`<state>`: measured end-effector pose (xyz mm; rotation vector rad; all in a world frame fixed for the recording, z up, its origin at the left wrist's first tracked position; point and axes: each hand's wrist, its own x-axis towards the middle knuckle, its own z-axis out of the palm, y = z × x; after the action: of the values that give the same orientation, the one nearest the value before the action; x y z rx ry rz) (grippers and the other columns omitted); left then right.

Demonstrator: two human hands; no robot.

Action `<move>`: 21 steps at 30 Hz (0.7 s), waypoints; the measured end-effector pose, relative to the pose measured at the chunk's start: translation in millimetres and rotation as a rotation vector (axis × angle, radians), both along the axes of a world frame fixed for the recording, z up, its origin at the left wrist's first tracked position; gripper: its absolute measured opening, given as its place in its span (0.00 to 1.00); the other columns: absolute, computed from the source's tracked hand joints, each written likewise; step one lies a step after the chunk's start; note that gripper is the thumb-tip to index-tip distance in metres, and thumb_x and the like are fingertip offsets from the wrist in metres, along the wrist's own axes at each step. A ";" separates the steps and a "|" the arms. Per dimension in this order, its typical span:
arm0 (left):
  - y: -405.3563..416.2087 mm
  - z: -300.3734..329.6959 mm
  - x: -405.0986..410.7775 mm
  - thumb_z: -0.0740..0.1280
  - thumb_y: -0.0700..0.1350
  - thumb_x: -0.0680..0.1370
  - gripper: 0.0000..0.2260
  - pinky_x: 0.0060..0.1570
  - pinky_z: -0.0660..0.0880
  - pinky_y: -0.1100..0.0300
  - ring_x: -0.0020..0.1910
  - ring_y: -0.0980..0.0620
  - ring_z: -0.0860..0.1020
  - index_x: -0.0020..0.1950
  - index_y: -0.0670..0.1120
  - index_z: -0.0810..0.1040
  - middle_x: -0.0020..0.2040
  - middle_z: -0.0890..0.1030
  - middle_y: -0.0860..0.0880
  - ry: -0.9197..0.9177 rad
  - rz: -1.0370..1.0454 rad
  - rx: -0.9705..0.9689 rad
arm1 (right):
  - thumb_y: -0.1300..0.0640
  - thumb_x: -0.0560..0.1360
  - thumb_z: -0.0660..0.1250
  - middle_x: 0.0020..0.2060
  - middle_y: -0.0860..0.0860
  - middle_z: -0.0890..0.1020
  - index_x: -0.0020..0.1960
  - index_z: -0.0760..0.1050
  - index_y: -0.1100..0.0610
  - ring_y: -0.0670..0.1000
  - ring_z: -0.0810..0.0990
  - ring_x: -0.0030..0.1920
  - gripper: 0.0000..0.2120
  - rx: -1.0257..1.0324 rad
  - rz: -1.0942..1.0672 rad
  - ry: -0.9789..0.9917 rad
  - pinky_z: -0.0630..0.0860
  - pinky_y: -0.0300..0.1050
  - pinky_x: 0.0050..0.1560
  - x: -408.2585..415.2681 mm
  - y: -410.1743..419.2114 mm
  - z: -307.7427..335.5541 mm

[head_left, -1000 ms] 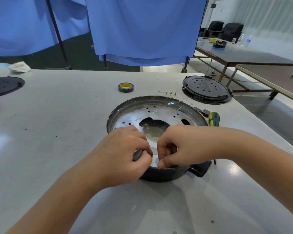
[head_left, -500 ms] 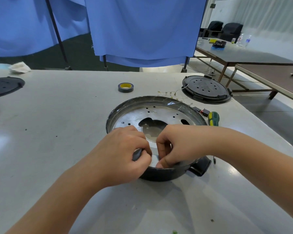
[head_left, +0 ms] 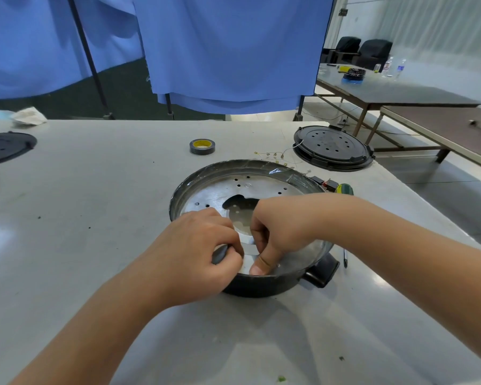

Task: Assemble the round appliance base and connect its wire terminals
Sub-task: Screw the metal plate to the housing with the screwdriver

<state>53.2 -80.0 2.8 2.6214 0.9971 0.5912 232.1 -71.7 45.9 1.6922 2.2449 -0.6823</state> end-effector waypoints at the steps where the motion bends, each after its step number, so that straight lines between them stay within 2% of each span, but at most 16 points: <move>1: 0.4 -0.3 0.1 0.53 0.52 0.69 0.18 0.43 0.72 0.57 0.43 0.57 0.74 0.37 0.51 0.83 0.36 0.80 0.57 0.005 -0.002 0.005 | 0.37 0.62 0.75 0.31 0.44 0.79 0.36 0.76 0.50 0.45 0.75 0.34 0.17 0.017 0.005 0.039 0.68 0.38 0.33 3.1 -2.2 -1.7; 4: 0.9 -1.6 0.4 0.54 0.53 0.71 0.16 0.41 0.71 0.56 0.40 0.56 0.72 0.34 0.49 0.79 0.33 0.78 0.55 0.007 0.000 0.035 | 0.38 0.63 0.75 0.34 0.45 0.81 0.38 0.77 0.49 0.43 0.76 0.34 0.16 0.119 0.024 0.153 0.71 0.38 0.34 11.9 -10.9 -5.2; 7: 1.1 -3.5 2.0 0.54 0.53 0.73 0.17 0.39 0.69 0.56 0.38 0.54 0.71 0.31 0.47 0.75 0.30 0.75 0.53 0.004 -0.003 0.085 | 0.39 0.65 0.73 0.32 0.44 0.80 0.40 0.79 0.48 0.39 0.74 0.31 0.14 0.177 -0.024 0.315 0.70 0.32 0.32 24.0 -14.3 1.2; 9: 1.7 -4.3 2.9 0.53 0.53 0.73 0.18 0.39 0.69 0.57 0.37 0.52 0.71 0.30 0.45 0.74 0.29 0.74 0.52 -0.007 -0.003 0.103 | 0.40 0.68 0.71 0.30 0.43 0.80 0.39 0.80 0.48 0.38 0.74 0.29 0.12 0.292 -0.139 0.431 0.71 0.33 0.32 40.0 -11.1 7.7; 11: 2.6 -5.0 3.7 0.53 0.53 0.74 0.19 0.39 0.68 0.58 0.36 0.52 0.70 0.29 0.44 0.72 0.28 0.73 0.52 -0.018 0.002 0.122 | 0.42 0.71 0.69 0.31 0.44 0.80 0.39 0.79 0.48 0.41 0.75 0.30 0.10 0.485 -0.291 0.464 0.73 0.38 0.35 62.3 -6.2 10.6; 13: 2.9 -5.9 4.3 0.54 0.52 0.75 0.19 0.40 0.67 0.59 0.34 0.51 0.70 0.29 0.43 0.71 0.27 0.72 0.51 -0.013 0.002 0.141 | 0.44 0.74 0.67 0.34 0.45 0.79 0.43 0.78 0.48 0.45 0.77 0.33 0.08 0.673 -0.429 0.373 0.72 0.41 0.34 86.0 -2.2 5.7; 15: 3.4 -6.6 4.6 0.54 0.52 0.75 0.19 0.41 0.66 0.59 0.34 0.50 0.70 0.29 0.43 0.72 0.27 0.72 0.51 -0.001 0.004 0.157 | 0.47 0.76 0.64 0.37 0.45 0.78 0.48 0.76 0.50 0.46 0.77 0.35 0.08 0.770 -0.551 0.229 0.72 0.42 0.35 106.5 0.0 -6.1; 18: 4.0 -6.8 4.9 0.54 0.51 0.75 0.19 0.42 0.64 0.63 0.34 0.51 0.70 0.28 0.43 0.72 0.27 0.73 0.51 -0.002 0.010 0.175 | 0.47 0.76 0.62 0.42 0.48 0.79 0.56 0.72 0.53 0.51 0.78 0.41 0.12 0.750 -0.711 0.112 0.77 0.48 0.42 125.2 -0.2 -29.2; 21: 4.7 -7.2 4.4 0.55 0.52 0.74 0.19 0.42 0.64 0.64 0.34 0.52 0.70 0.29 0.44 0.73 0.28 0.74 0.52 -0.013 0.006 0.171 | 0.46 0.75 0.62 0.45 0.54 0.79 0.59 0.66 0.56 0.57 0.78 0.44 0.18 0.661 -0.802 -0.034 0.75 0.49 0.41 132.5 -0.7 -47.7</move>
<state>57.6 -75.4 -4.4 2.7584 0.9911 0.7240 364.6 -72.3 -1.8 2.9374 1.8059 0.0067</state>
